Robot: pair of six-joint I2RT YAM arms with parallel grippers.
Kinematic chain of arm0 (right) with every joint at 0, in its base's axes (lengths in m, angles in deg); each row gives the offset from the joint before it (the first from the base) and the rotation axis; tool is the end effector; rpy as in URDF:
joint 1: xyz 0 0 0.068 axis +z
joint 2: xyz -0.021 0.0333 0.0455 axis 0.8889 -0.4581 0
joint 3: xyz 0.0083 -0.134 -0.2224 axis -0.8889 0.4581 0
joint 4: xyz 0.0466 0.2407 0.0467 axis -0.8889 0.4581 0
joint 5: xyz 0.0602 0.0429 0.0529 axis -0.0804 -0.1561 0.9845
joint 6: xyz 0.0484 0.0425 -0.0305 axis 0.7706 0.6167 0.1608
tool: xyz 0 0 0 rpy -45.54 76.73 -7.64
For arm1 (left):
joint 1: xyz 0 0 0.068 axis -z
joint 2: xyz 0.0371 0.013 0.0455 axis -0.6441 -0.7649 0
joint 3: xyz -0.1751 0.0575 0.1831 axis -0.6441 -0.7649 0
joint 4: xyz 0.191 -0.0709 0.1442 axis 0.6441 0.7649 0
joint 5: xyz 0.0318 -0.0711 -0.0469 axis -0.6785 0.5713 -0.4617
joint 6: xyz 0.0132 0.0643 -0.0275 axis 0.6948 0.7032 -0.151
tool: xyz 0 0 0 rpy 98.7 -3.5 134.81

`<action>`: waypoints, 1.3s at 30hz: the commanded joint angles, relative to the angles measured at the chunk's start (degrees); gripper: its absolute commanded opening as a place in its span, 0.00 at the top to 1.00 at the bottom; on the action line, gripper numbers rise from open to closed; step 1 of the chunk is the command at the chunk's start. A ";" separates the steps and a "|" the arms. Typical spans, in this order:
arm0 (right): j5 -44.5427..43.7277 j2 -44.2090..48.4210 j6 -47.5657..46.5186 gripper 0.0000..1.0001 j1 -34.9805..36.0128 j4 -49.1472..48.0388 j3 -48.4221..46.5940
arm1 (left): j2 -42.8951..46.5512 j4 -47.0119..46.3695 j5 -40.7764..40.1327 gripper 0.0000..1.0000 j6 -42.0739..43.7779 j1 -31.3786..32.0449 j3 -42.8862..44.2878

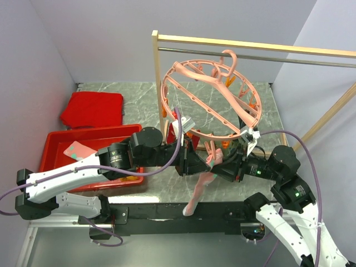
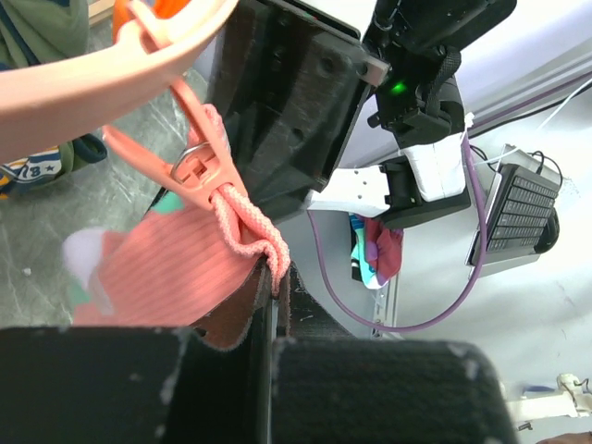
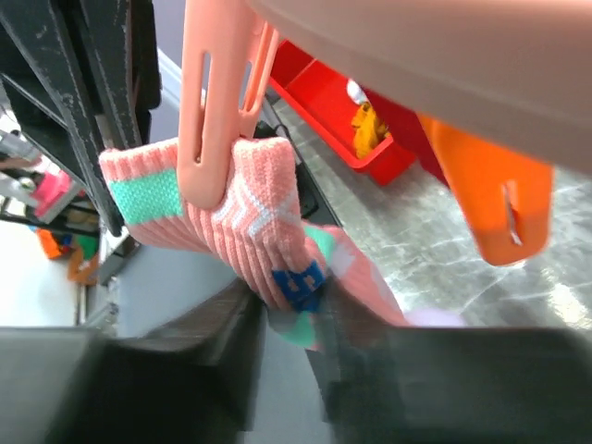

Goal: Remove the socks clipped to the hanger

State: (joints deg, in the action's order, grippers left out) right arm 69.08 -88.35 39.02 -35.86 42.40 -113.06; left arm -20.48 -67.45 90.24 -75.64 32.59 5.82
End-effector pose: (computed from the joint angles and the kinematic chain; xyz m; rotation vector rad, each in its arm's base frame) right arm 0.0727 0.0838 0.3480 -0.6601 1.7326 1.3247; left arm 0.0722 -0.2662 0.4137 0.6484 1.9433 -1.5625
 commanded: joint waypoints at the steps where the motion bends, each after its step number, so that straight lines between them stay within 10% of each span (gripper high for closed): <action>1: 1.86 1.24 3.90 0.89 0.37 -6.78 1.76 | 1.00 -0.82 1.65 0.99 0.83 -0.17 2.72; 4: 1.50 1.32 4.08 1.00 0.37 -5.73 1.85 | 0.91 -0.12 1.12 0.89 0.57 -0.44 2.89; 8: 0.80 1.94 3.82 1.00 0.37 -4.76 1.76 | 1.69 0.94 -2.56 0.20 0.04 -0.53 2.46; 11: 0.45 2.29 3.81 1.00 0.37 -4.14 1.76 | 2.31 1.73 -7.31 0.08 -0.84 -0.70 2.71; 36: 0.71 0.89 1.53 1.00 0.37 -2.03 0.53 | -8.41 5.60 -21.03 0.41 -1.37 -0.70 14.32; 39: 0.80 0.71 0.92 1.00 0.46 -1.51 0.62 | -9.02 5.51 -21.21 0.59 -0.84 -0.70 14.76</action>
State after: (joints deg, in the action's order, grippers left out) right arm 69.67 -86.73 41.36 -35.86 40.85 -111.25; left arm -29.07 -61.02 70.31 -77.60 31.89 17.21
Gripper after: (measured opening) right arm 0.030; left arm 0.503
